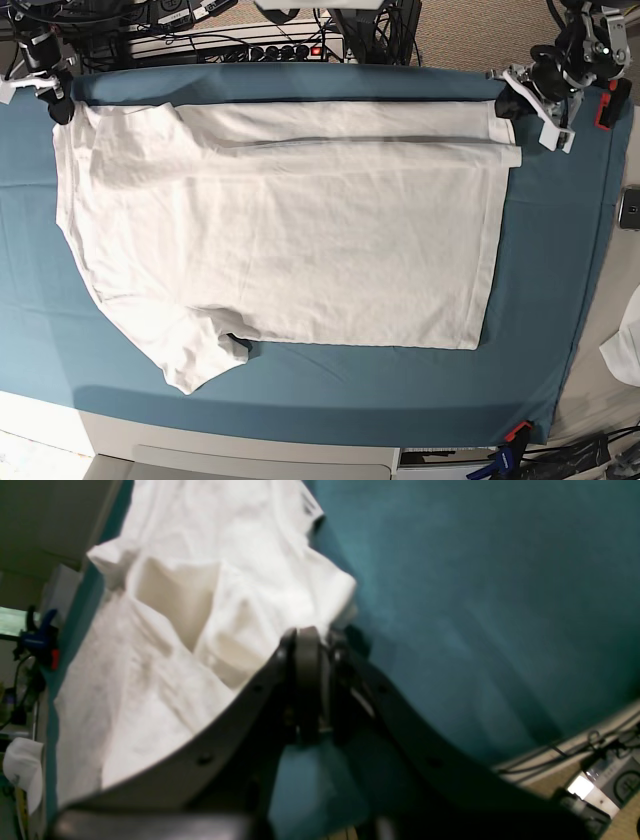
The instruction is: Fold the T-shirt properly
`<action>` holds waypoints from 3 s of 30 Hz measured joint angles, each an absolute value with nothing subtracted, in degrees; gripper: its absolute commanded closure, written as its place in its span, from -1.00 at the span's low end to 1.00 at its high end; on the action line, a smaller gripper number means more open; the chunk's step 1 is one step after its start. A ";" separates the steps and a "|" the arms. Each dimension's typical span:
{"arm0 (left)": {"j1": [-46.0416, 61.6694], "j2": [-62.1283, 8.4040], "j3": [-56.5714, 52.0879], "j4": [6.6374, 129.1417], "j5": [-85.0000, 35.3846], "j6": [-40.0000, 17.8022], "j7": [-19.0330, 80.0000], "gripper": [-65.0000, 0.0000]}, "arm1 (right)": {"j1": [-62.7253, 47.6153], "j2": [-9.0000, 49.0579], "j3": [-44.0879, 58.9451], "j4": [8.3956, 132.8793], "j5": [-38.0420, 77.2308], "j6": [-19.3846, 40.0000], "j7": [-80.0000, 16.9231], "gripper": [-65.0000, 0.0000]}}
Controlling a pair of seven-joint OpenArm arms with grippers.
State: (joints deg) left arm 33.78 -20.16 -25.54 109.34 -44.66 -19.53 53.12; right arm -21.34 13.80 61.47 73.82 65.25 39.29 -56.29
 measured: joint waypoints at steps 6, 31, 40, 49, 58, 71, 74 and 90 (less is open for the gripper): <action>36.16 -20.43 -25.52 111.04 -44.42 -19.49 53.12 1.00 | -24.43 13.82 61.41 73.82 65.36 39.31 -56.36 1.00; 38.83 -21.91 -25.39 112.18 -41.17 -18.48 53.76 1.00 | -28.10 17.91 61.43 73.82 63.51 39.79 -56.36 1.00; 38.83 -22.09 -25.41 112.25 -39.94 -18.26 52.97 0.21 | -28.10 17.91 61.43 73.82 59.77 40.10 -52.84 0.68; 38.83 -22.09 -25.41 112.40 -37.93 -18.31 52.49 0.21 | -28.14 17.91 61.43 73.82 56.73 39.72 -50.37 0.46; 38.98 -24.18 -25.45 118.54 -23.57 -16.51 50.57 0.21 | -26.28 20.71 67.02 73.82 53.82 39.29 -44.38 0.46; 27.99 -28.47 -25.32 118.85 -21.58 -12.71 44.77 0.21 | -12.91 24.84 67.02 73.76 49.25 39.48 -44.45 0.46; 22.11 -28.45 -25.28 118.80 -25.67 -13.15 44.56 0.21 | -9.19 24.75 64.53 73.76 46.50 39.46 -44.51 0.46; 0.21 -27.68 -25.28 85.69 -33.15 -16.45 44.69 0.21 | 4.45 20.14 33.01 73.71 31.42 39.81 -40.86 0.46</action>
State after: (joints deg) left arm 0.21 -27.68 -25.28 85.69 -33.15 -16.45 44.69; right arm 4.45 20.14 33.01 73.71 31.42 39.81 -40.86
